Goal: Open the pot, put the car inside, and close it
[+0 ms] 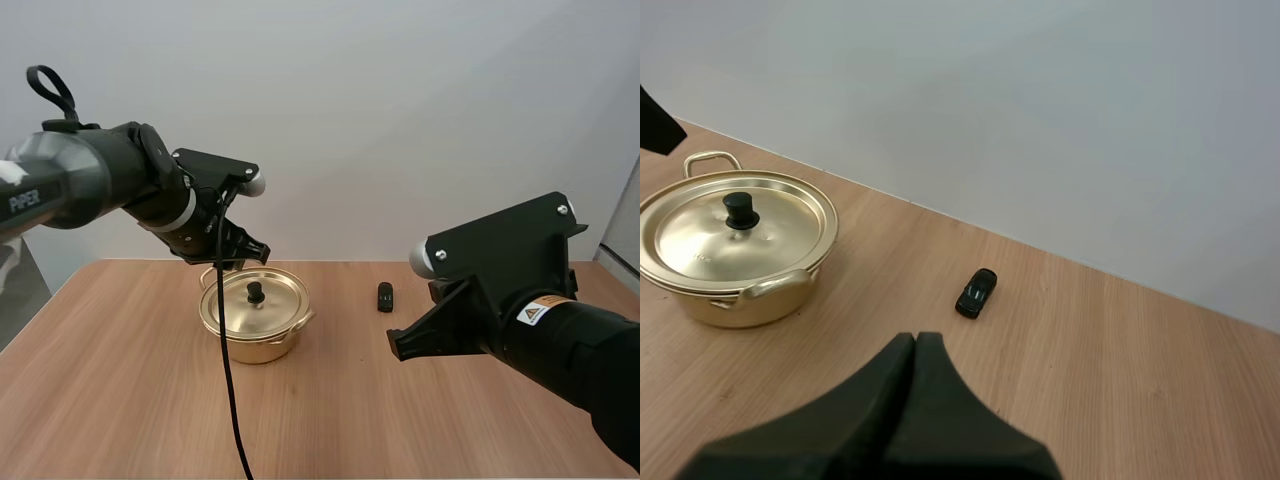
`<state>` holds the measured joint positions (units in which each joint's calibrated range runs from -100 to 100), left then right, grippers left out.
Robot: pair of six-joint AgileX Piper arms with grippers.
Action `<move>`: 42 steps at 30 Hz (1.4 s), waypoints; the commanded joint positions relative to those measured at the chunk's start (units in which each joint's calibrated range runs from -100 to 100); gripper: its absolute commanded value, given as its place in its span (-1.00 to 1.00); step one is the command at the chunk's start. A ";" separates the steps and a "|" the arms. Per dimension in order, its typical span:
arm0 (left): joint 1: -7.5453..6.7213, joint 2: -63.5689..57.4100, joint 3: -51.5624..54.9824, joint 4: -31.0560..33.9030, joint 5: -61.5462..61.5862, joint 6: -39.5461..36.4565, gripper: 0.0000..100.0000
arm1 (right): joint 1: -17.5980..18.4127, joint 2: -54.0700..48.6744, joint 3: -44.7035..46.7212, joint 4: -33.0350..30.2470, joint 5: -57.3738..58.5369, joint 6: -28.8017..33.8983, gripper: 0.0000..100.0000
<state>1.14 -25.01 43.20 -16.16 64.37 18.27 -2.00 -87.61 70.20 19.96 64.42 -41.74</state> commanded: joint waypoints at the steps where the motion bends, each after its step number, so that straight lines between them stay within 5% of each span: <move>1: -0.65 0.84 -0.04 -0.37 0.09 0.42 0.39 | -0.02 -0.01 -0.07 0.09 0.16 -0.03 -1.00; 6: -2.05 1.51 -0.04 -0.51 -0.95 1.39 0.39 | -0.02 -0.01 -0.07 0.09 0.16 -0.03 -1.00; 16: -2.01 6.56 -0.04 -0.50 -3.68 2.89 0.40 | -0.26 -0.01 -0.07 0.09 0.42 -0.03 -1.00; 22: -2.01 11.10 -0.04 -0.72 -5.17 3.72 0.80 | -0.42 -0.01 -0.07 0.09 0.55 -0.03 -1.00; 42: -2.08 19.67 -2.77 -8.56 -9.46 10.95 0.60 | -1.25 -0.01 -0.07 -0.01 0.75 -0.03 -1.00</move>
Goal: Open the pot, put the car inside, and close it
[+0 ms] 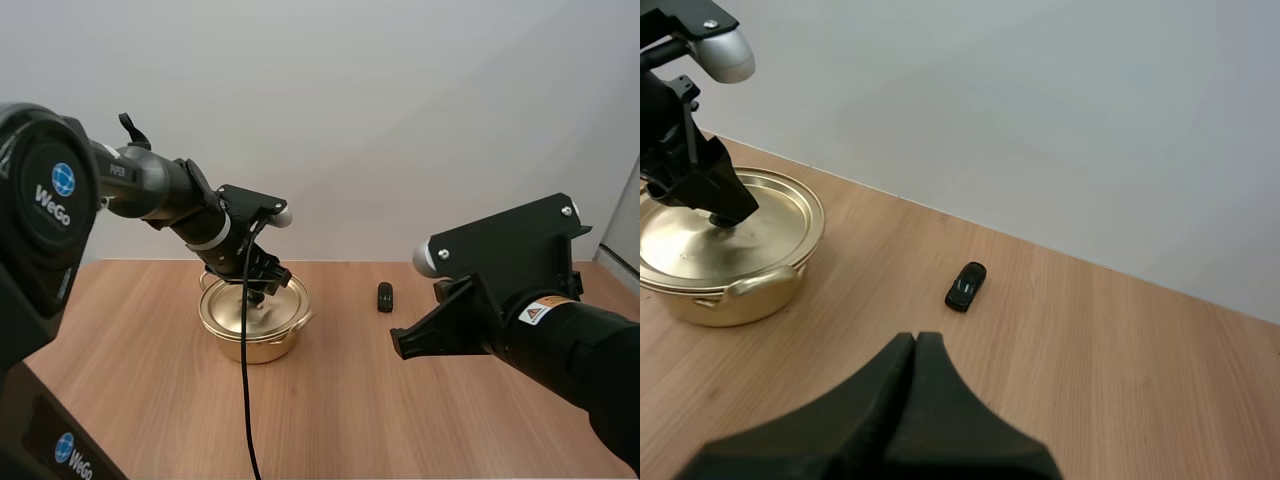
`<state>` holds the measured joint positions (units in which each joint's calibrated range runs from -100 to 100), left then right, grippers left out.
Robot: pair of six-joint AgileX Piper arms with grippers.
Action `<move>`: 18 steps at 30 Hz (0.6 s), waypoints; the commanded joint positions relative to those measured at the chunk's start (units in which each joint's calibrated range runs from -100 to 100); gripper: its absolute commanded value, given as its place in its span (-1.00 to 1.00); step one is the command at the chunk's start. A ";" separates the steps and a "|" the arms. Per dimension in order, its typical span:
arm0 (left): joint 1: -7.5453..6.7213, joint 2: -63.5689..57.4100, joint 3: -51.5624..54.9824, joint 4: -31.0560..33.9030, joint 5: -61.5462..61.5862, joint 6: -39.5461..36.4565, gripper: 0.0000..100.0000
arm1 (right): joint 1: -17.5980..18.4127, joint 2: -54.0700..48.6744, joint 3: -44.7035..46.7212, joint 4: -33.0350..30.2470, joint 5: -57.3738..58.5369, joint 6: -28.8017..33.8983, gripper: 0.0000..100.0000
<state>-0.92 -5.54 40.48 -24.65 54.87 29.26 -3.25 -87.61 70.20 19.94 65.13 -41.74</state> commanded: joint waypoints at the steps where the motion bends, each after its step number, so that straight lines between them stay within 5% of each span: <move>1: -0.02 0.67 -0.24 -0.07 0.04 0.20 0.59 | 0.00 -0.01 -0.07 0.01 0.04 -0.03 -1.00; 5: -0.02 2.14 -0.52 0.03 -0.15 0.69 0.25 | -0.24 -0.01 -0.07 0.01 0.04 -0.03 -1.00; 11: -0.02 2.74 -0.56 0.03 -1.60 1.78 -1.00 | -0.24 -0.01 -0.07 0.01 0.04 -0.03 -1.00; 18: -0.02 0.56 -4.28 -0.20 2.14 0.41 -1.00 | -0.26 0.09 -0.07 -0.21 0.21 -0.03 -1.00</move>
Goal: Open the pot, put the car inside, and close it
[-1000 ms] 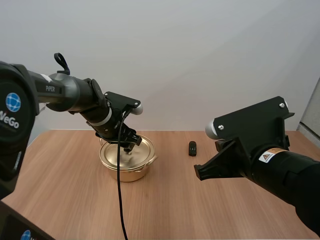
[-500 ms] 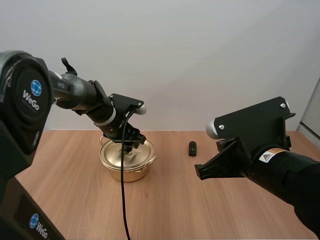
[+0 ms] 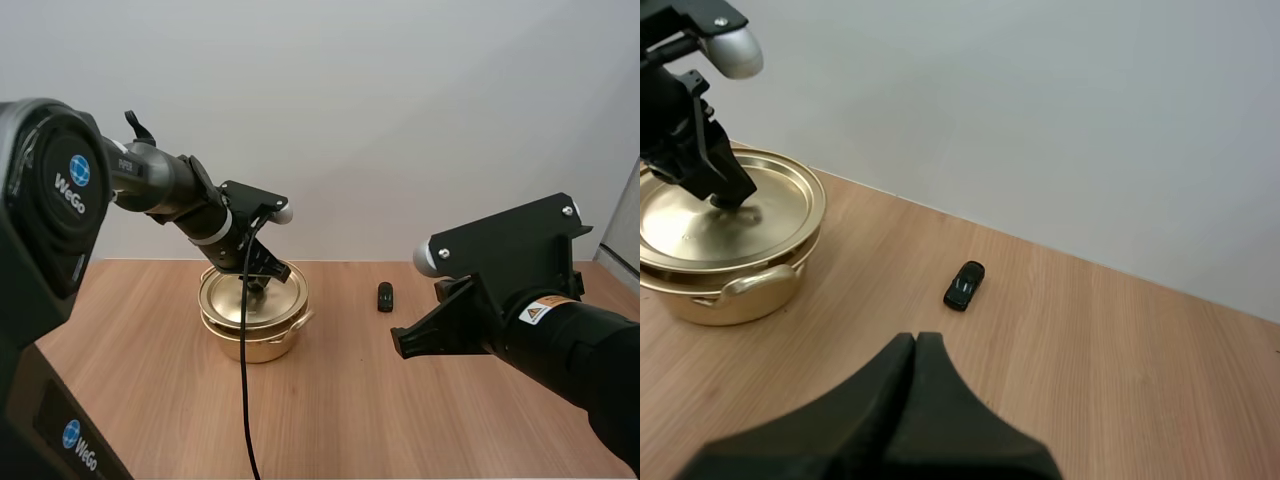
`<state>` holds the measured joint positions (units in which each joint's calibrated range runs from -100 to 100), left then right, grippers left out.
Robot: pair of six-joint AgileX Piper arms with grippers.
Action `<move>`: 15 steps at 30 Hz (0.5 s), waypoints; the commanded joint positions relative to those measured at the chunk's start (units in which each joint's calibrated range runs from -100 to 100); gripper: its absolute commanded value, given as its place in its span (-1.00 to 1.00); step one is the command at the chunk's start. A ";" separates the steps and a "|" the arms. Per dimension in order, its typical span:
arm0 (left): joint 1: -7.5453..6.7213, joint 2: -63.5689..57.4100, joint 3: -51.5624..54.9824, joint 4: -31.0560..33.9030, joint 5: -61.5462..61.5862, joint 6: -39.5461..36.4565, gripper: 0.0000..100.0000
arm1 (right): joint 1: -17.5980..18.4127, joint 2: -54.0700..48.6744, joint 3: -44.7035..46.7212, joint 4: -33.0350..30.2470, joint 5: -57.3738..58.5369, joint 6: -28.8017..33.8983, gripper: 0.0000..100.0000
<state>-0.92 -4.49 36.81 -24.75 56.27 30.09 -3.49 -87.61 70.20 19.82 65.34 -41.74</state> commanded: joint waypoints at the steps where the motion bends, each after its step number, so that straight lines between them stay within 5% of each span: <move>1: -0.02 -1.57 -1.31 -0.30 1.46 -0.55 -1.00 | -0.02 0.09 -0.07 -0.24 0.00 -0.03 -1.00; 8: 0.05 -15.86 -5.62 -0.90 5.38 -3.36 -1.00 | -0.02 2.88 4.64 -3.24 -17.28 -0.03 -1.00; 12: 1.36 -27.08 -7.01 -1.37 10.71 -7.22 -1.00 | -0.02 9.18 4.31 -2.86 -33.66 -0.03 -1.00; 15: 3.02 -37.38 -7.01 -2.00 10.83 -9.14 -1.00 | -0.02 17.54 2.30 -1.98 -34.18 -0.58 -1.00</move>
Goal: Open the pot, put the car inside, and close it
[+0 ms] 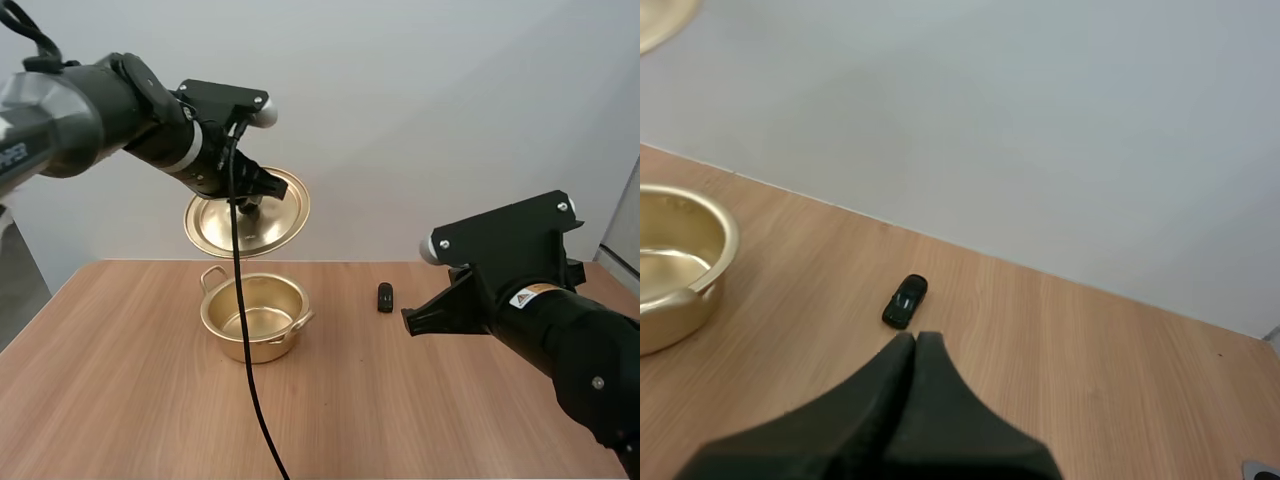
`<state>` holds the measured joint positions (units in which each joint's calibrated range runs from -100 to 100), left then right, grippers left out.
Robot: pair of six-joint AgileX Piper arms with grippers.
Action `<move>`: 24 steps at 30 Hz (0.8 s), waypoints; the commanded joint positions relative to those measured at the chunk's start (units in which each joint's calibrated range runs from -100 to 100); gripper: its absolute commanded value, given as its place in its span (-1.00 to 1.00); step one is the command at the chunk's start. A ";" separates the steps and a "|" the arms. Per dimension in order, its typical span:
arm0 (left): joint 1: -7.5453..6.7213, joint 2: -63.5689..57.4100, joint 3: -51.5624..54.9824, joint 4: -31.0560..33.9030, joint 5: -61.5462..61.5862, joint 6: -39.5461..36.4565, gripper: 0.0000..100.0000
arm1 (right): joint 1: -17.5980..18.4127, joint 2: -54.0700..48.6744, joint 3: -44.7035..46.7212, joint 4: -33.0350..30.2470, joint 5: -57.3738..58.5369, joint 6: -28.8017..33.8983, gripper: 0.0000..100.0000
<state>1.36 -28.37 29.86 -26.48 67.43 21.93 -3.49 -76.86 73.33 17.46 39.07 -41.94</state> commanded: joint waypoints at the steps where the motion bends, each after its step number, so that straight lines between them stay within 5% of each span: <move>1: 1.35 -16.86 -0.07 -0.59 -0.52 -1.19 -1.00 | -0.02 10.50 -1.82 0.80 -7.91 -0.64 -1.00; 15: 8.99 -41.06 -0.07 -0.97 -3.80 -5.63 -1.00 | -0.02 48.04 -23.75 3.78 -6.84 -3.40 -1.00; 21: 9.51 -41.44 -0.07 -0.47 -3.80 -5.63 -1.00 | 0.34 55.49 -31.54 8.89 -6.68 -6.95 -1.00; 24: 9.60 -41.44 -0.07 -0.48 -3.80 -5.51 -1.00 | 1.34 58.24 -34.24 9.17 -6.84 -6.95 -0.46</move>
<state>10.85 -69.78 29.86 -27.10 63.68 16.34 -2.44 -30.58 40.63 26.50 32.35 -48.93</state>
